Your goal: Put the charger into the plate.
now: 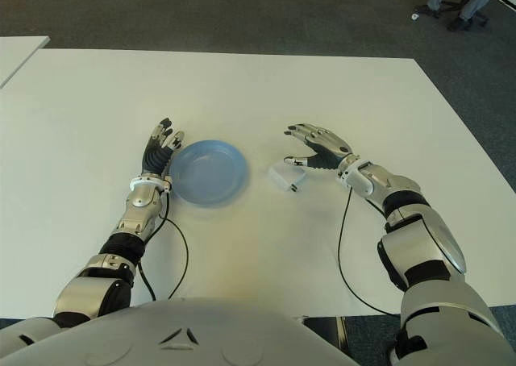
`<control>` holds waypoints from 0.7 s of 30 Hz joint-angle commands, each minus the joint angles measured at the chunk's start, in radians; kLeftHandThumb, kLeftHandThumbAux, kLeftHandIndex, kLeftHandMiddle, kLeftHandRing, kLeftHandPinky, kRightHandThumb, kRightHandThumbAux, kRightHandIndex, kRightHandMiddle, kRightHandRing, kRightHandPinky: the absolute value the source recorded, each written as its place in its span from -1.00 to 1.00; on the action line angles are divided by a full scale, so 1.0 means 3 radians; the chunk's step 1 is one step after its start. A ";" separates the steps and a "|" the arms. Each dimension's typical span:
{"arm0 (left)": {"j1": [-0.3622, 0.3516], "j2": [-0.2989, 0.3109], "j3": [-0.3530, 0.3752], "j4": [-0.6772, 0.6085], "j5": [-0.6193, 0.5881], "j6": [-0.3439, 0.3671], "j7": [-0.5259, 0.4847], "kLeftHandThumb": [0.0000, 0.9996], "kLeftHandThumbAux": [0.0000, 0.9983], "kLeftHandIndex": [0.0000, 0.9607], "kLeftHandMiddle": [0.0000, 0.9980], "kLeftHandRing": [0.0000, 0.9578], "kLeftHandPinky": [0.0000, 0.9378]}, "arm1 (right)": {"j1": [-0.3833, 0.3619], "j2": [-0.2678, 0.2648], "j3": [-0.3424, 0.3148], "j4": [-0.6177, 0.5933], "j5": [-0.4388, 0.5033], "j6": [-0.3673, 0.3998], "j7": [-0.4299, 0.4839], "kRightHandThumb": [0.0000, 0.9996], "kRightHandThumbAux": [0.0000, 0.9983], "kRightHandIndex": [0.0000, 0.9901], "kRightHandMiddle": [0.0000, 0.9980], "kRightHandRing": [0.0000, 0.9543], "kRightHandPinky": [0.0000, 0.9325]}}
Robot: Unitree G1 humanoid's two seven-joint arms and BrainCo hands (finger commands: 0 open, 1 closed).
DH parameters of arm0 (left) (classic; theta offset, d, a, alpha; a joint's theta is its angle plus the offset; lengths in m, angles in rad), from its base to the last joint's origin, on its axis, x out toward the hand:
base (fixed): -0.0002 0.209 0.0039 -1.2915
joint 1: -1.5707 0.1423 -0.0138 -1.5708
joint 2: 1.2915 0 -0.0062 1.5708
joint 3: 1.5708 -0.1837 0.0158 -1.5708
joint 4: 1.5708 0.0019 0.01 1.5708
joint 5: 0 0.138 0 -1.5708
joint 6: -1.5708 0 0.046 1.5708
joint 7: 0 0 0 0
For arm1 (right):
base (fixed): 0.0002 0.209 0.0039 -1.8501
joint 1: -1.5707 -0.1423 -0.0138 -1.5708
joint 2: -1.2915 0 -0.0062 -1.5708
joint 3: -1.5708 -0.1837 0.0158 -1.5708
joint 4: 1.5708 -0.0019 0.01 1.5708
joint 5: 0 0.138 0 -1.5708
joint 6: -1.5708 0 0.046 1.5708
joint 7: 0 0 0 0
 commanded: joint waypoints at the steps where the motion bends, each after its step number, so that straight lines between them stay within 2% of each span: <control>1: 0.0096 0.0021 0.0003 0.0146 -0.0016 0.0139 -0.0059 -1.00 0.04 -0.91 -0.88 -0.94 -1.00 | 0.0070 0.0009 -0.0094 -0.0025 0.0134 -0.0056 0.0187 -0.51 -0.77 -1.00 -1.00 -1.00 -1.00; 6: 0.0096 0.0025 -0.0002 0.0145 -0.0008 0.0152 -0.0062 -1.00 0.03 -0.91 -0.90 -0.95 -1.00 | 0.0108 0.0023 -0.0259 -0.0021 0.0380 -0.0115 0.0480 -0.47 -0.75 -1.00 -1.00 -1.00 -1.00; 13: 0.0069 0.0035 -0.0005 0.0184 -0.0005 0.0154 -0.0068 -1.00 0.01 -0.91 -0.90 -0.95 -1.00 | 0.0190 0.0028 -0.0571 -0.0143 0.0937 -0.0225 0.1160 -0.44 -0.76 -1.00 -1.00 -1.00 -1.00; 21: 0.0027 0.0035 -0.0008 0.0271 -0.0004 0.0105 -0.0081 -1.00 -0.01 -0.91 -0.89 -0.95 -1.00 | 0.0268 0.0072 -0.0854 -0.0386 0.1363 -0.0266 0.1590 -0.38 -0.74 -1.00 -1.00 -1.00 -1.00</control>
